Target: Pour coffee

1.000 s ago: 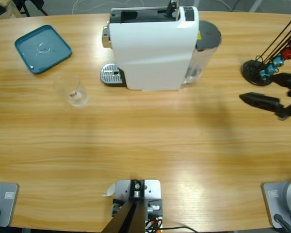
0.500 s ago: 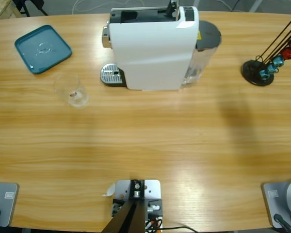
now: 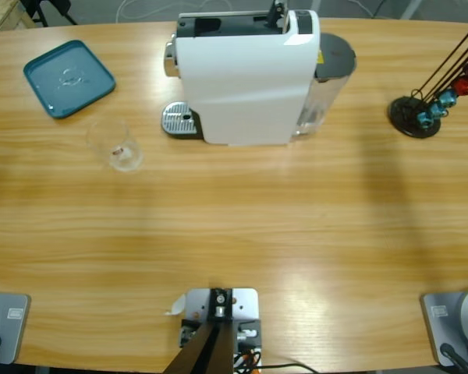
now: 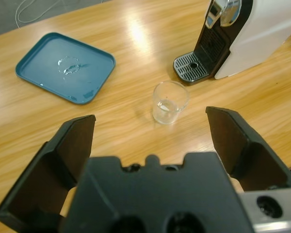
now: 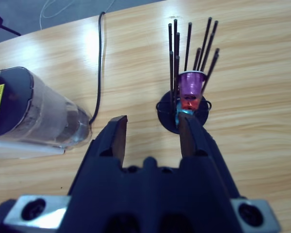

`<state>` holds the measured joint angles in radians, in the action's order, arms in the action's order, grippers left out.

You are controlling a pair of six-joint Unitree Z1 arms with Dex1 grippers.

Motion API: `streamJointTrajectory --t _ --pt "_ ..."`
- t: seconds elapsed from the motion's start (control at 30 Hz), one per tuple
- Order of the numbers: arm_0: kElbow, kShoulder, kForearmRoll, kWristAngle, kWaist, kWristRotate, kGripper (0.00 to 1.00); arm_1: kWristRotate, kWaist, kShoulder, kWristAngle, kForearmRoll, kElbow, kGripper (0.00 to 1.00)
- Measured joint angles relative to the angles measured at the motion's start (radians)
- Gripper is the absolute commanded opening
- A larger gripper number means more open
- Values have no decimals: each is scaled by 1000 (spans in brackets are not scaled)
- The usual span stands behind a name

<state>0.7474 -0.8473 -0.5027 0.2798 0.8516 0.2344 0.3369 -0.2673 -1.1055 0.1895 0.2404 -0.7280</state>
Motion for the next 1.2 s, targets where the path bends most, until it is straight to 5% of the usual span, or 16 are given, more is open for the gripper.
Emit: streamJointTrajectory --t 1.2 --pt "-114 36 112 -7 0 10 987 -28 107 -154 8 -106 6 425"
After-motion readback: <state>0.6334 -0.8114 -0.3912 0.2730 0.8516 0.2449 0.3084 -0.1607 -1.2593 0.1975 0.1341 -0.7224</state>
